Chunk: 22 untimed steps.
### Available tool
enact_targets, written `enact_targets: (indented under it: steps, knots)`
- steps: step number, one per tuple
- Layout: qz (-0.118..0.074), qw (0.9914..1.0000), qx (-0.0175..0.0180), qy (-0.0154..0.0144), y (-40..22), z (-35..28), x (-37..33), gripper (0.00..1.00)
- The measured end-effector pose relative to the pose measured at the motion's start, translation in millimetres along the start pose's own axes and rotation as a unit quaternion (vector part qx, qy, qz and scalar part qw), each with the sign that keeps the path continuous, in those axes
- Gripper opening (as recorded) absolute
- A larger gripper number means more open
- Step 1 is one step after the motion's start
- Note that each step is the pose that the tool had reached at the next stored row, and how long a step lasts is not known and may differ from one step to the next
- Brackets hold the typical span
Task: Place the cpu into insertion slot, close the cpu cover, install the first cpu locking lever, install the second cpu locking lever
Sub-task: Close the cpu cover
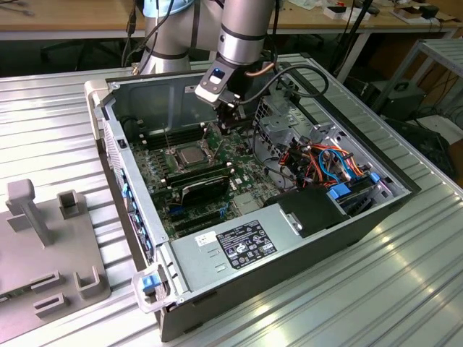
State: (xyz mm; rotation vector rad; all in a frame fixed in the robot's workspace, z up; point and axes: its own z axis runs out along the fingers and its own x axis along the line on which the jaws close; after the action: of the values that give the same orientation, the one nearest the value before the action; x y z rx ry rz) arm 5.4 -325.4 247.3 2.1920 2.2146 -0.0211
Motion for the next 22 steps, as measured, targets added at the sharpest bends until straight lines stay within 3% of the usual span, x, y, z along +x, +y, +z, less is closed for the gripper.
enact_targets:
  steps: [22]
  knots:
    - [0.0,1.0,0.0,0.0,-8.5,0.1,0.1,0.11]
